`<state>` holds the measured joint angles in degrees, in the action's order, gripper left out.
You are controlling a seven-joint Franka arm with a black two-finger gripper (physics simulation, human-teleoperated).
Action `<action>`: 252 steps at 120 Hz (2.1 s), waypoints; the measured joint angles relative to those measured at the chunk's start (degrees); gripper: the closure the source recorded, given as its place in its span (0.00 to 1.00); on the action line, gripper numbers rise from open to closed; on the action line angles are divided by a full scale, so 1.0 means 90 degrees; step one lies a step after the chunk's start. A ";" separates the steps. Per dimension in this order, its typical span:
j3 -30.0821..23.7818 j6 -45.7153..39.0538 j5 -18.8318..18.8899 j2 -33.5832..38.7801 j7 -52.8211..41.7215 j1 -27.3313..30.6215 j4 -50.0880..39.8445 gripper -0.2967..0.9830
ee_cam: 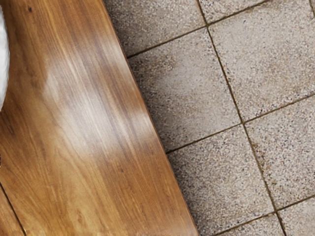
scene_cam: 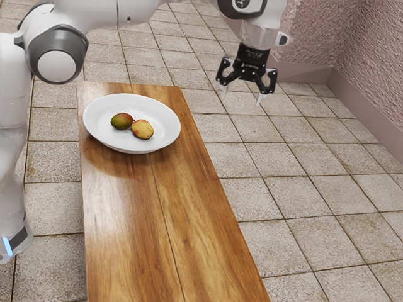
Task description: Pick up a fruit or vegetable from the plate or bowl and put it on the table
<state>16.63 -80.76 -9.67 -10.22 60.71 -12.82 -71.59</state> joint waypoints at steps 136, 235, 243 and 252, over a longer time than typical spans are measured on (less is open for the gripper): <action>0.1162 -0.3161 0.0345 0.3481 0.6094 0.1052 -0.6340 0.23; 0.0484 -0.3637 0.0446 0.3423 0.6002 0.2111 -0.7061 0.23; 0.0486 -0.3682 0.0443 0.3389 0.5984 0.2102 -0.7062 0.23; 0.0488 -0.3724 0.0437 0.3346 0.5966 0.2100 -0.7066 0.23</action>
<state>21.02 -114.27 -5.74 19.89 114.41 6.08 -135.19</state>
